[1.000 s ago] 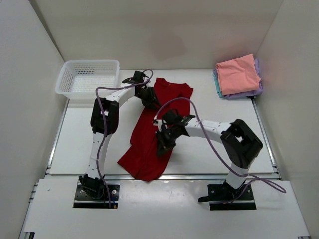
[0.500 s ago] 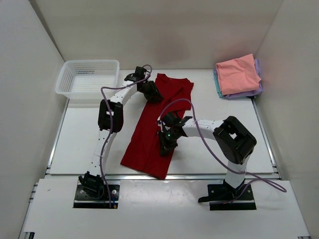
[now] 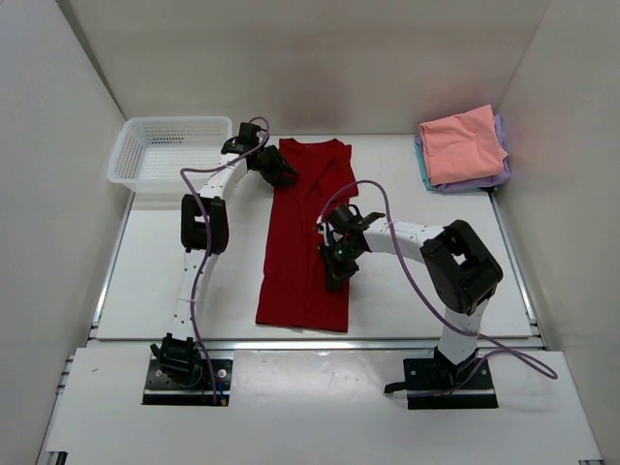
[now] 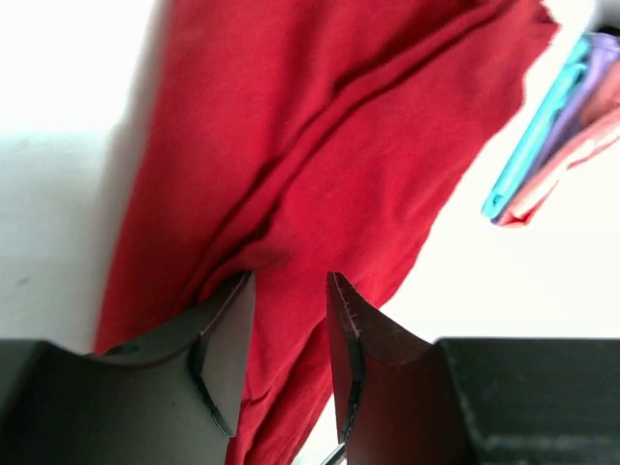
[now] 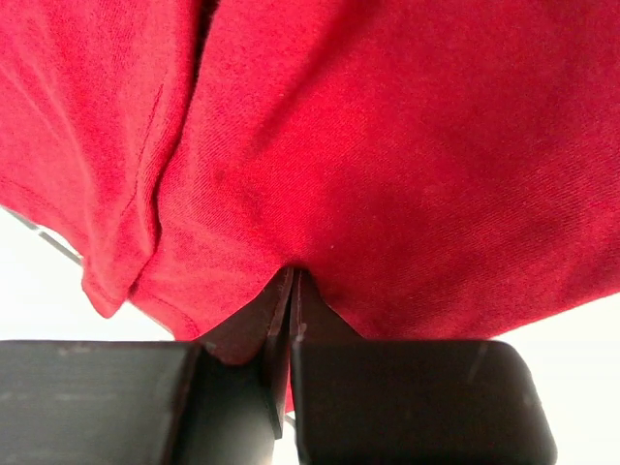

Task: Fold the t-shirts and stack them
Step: Rotate the tshirt 90 degrees, then grab the bottom of the folded rectangular tshirt with both arms, then fold the folded rectangular tshirt in 1/3 of the way, then grab one side of the 2/3 rectangular tshirt with both arms, then fold the long partially folded tshirt into a neat square, then put the neatly folded tshirt into the corner of the board with the right arm

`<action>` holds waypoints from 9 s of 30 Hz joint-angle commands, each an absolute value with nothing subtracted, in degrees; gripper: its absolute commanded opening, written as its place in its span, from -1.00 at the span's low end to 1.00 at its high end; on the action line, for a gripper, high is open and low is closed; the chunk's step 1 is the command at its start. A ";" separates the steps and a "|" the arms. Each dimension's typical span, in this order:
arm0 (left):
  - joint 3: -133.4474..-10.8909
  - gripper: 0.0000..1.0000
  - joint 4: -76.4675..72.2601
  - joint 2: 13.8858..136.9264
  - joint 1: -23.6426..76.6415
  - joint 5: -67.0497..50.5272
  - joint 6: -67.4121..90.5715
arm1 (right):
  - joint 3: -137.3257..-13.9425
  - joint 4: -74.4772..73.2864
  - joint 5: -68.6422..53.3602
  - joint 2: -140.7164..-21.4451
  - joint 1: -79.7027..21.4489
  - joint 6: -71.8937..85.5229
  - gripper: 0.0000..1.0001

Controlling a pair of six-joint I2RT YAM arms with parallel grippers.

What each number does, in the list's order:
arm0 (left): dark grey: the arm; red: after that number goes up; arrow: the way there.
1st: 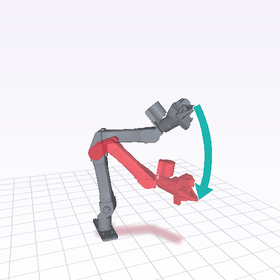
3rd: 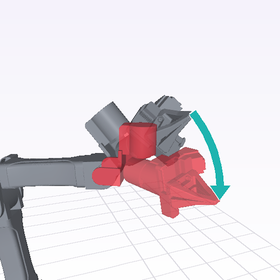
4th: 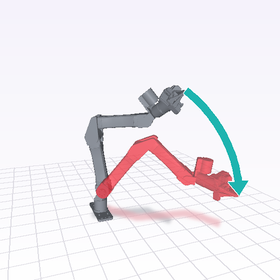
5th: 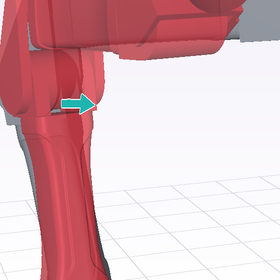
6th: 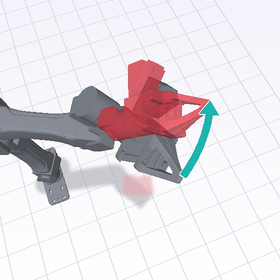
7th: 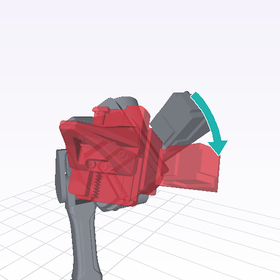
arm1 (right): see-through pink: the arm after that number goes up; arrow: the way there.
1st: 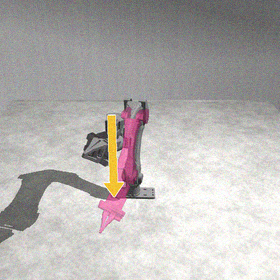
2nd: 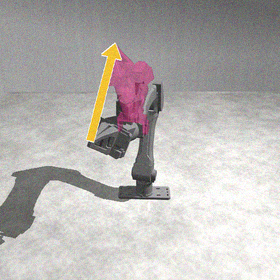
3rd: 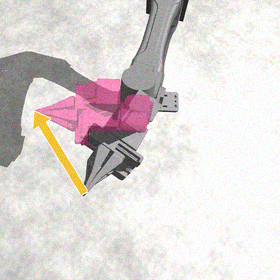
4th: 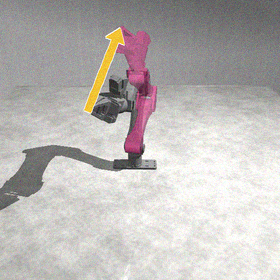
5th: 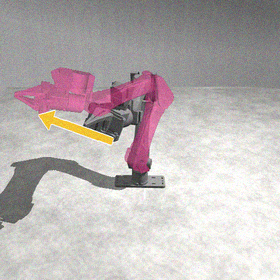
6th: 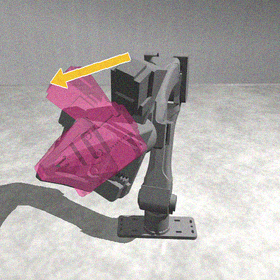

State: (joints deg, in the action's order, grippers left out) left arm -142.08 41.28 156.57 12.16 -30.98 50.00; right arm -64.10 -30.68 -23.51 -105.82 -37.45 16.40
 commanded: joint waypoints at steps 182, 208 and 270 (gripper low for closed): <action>-32.00 -1.00 42.24 76.65 22.49 -20.82 45.45 | -48.52 -41.55 -26.89 -89.67 -35.15 32.10 -0.99; -63.45 -1.00 59.51 82.78 11.52 -32.17 44.29 | -88.84 -74.97 -34.28 -100.52 -23.12 13.54 -0.99; -76.81 0.04 29.09 116.19 13.10 -10.28 44.82 | -99.05 -30.22 -36.56 -128.58 -18.54 9.67 0.88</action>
State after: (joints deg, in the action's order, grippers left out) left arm -78.48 27.75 115.83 13.87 -13.26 46.50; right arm -97.30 -30.39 -31.92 -126.17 -17.69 9.26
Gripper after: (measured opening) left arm 0.519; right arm 0.939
